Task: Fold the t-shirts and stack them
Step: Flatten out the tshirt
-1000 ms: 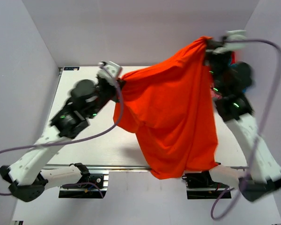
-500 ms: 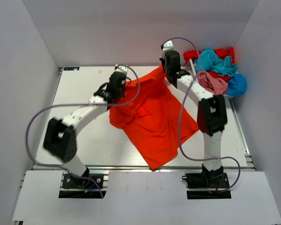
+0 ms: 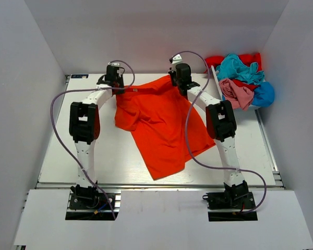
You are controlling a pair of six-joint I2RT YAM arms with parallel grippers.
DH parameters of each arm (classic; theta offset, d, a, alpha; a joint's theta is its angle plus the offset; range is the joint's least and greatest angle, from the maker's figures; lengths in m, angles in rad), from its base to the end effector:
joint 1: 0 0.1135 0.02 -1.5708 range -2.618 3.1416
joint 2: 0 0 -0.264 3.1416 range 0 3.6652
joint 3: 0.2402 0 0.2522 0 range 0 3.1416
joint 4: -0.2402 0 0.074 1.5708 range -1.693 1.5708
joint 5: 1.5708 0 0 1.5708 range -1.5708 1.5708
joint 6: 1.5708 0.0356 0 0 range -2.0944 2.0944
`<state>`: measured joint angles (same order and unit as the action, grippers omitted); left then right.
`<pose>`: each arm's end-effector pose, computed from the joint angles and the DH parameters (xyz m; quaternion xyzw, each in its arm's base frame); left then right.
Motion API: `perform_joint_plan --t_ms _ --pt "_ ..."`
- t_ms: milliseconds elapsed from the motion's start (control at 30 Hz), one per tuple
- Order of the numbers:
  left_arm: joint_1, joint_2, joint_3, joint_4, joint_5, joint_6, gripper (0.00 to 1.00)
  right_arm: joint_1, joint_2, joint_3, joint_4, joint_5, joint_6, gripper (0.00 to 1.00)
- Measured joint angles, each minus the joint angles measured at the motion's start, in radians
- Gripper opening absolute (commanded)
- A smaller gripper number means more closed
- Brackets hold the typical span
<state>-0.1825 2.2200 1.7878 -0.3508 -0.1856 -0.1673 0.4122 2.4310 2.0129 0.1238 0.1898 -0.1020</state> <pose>0.4972 -0.0851 0.1988 -0.0286 0.9197 0.0178 0.3912 0.5273 0.2232 0.2095 -0.1487 0.7876 0.0164 0.5977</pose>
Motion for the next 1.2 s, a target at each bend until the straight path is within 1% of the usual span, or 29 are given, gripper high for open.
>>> perform_joint_plan --t_ms 33,67,100,167,233,267,333,400,500,633,700,833,933,1033,1100,1200 --pt "0.019 0.042 0.063 -0.019 0.021 -0.01 1.0 0.0 0.007 0.003 0.006 -0.013 0.008 0.63" --pt "0.028 0.064 0.095 -0.024 0.037 -0.016 1.0 0.0 0.011 0.005 0.007 -0.023 0.016 0.87" --pt "0.042 0.085 0.124 -0.032 0.058 -0.017 1.0 0.0 0.012 0.008 0.005 -0.033 0.02 0.9" --pt "0.07 0.101 0.152 -0.05 0.102 -0.019 1.0 0.0 0.012 0.018 -0.005 -0.041 0.02 0.9" --pt "0.09 0.088 0.137 -0.06 0.138 -0.022 1.0 0.0 0.003 0.026 -0.03 -0.043 0.035 0.9" --pt "0.096 0.071 0.111 -0.056 0.151 -0.025 1.0 0.0 -0.009 0.025 -0.064 -0.042 0.054 0.9" --pt "0.102 0.002 0.004 -0.041 0.17 -0.034 1.0 0.0 -0.064 -0.022 -0.119 -0.055 0.101 0.9" --pt "0.101 -0.097 -0.128 -0.05 0.177 -0.045 1.0 0.001 -0.159 -0.11 -0.18 -0.083 0.14 0.9" --pt "0.097 -0.267 -0.318 -0.056 0.194 -0.07 1.0 0.003 -0.36 -0.306 -0.252 -0.169 0.204 0.9" --pt "0.089 -0.498 -0.568 -0.003 0.255 -0.108 1.0 0.032 -0.586 -0.528 -0.303 -0.219 0.263 0.9" --pt "0.083 -0.588 -0.671 0.028 0.307 -0.128 1.0 0.062 -0.663 -0.635 -0.325 -0.238 0.291 0.9" --pt "0.068 -0.7 -0.832 0.08 0.425 -0.161 1.0 0.131 -0.745 -0.831 -0.408 -0.264 0.351 0.9" --pt "0.061 -0.747 -0.9 0.089 0.473 -0.177 1.0 0.163 -0.786 -0.975 -0.435 -0.274 0.397 0.9" --pt "0.061 -0.803 -0.946 0.093 0.499 -0.187 1.0 0.158 -0.828 -1.094 -0.467 -0.277 0.441 0.9" --pt "0.061 -0.841 -0.955 0.093 0.511 -0.19 1.0 0.149 -0.824 -1.112 -0.473 -0.272 0.463 0.9" --pt "0.061 -0.886 -0.956 0.094 0.519 -0.19 1.0 0.133 -0.792 -1.085 -0.464 -0.259 0.48 0.9"
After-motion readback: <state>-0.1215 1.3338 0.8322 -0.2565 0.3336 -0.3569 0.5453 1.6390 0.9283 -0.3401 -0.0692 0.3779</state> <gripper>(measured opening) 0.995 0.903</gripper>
